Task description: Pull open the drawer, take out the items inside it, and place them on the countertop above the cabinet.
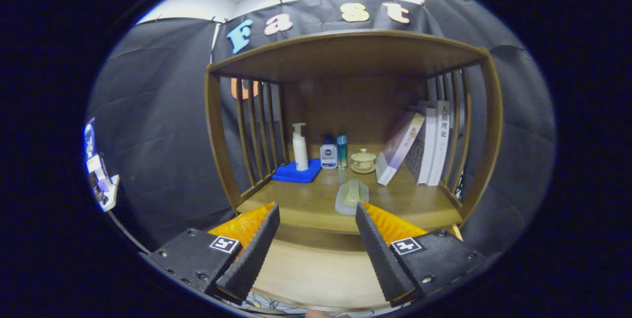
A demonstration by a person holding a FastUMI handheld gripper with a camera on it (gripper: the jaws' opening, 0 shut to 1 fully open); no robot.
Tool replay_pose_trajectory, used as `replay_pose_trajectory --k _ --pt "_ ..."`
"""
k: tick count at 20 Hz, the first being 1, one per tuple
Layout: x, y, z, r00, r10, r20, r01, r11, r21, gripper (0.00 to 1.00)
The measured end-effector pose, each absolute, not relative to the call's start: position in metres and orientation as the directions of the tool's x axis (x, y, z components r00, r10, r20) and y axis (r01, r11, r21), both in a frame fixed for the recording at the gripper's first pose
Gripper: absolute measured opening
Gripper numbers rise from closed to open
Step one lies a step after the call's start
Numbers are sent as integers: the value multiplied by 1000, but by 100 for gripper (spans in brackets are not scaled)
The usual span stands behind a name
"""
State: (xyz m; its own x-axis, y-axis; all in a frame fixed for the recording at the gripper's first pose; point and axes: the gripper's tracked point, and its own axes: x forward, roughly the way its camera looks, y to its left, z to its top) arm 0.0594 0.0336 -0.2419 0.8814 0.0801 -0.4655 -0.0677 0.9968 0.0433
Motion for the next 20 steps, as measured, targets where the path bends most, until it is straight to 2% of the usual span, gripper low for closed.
replay_pose_trajectory --k 4,12,20 --pt "29 40 -238 903 106 -417 -108 994 19 98" --pt "-30 14 -249 942 29 -335 -27 1000 9 99" --pt "-92 8 -262 956 11 -293 -25 999 -46 99"
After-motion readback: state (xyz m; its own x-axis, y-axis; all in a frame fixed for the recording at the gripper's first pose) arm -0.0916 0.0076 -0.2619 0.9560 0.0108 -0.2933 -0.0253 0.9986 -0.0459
